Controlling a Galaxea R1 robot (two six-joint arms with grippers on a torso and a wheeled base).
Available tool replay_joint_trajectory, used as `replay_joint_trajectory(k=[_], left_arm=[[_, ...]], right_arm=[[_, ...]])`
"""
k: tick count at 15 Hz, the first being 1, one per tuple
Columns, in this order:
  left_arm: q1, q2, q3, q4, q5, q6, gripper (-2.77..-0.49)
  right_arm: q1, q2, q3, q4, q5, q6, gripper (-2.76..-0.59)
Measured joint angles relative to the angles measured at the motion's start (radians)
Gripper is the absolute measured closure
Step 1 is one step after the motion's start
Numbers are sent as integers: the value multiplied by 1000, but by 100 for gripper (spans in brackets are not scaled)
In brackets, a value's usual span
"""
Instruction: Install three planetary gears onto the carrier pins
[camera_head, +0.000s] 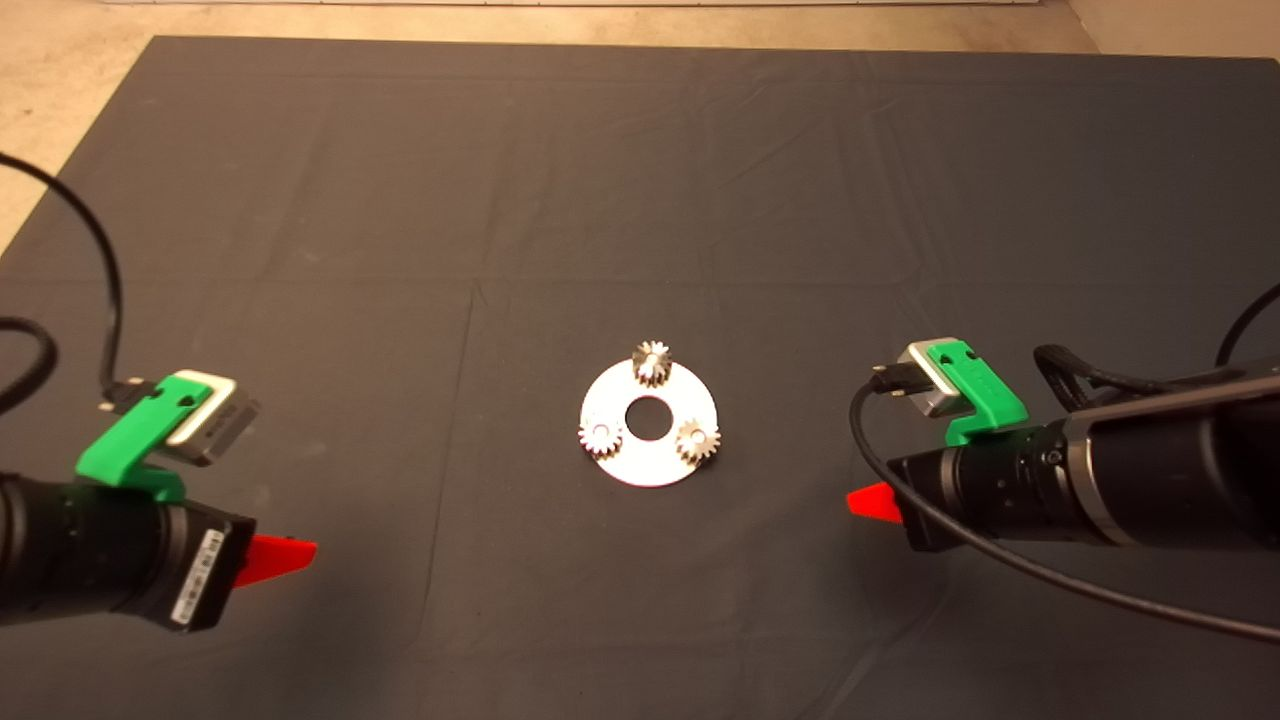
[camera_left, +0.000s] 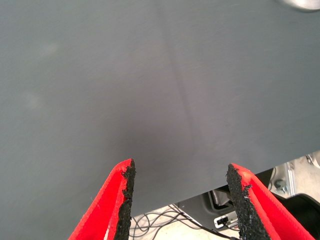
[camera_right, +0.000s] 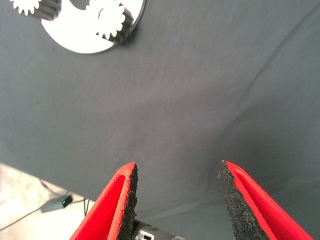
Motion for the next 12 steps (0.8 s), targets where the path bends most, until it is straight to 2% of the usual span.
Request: replay_joint_trajectory(k=[2, 5, 8, 12], left_arm=[[0, -2, 0, -1, -3, 0, -120], [0, -4, 0, -11, -1, 0, -120], [0, 8, 0, -11, 0, 0, -120], [0, 22, 0, -13, -1, -1, -120]], right_arm=[[-19, 3, 0, 0, -2, 2, -119], [-23, 15, 1, -2, 0, 4, -119], [-46, 13, 0, -5, -3, 4, -119], [-57, 12, 0, -8, -2, 4, -118]])
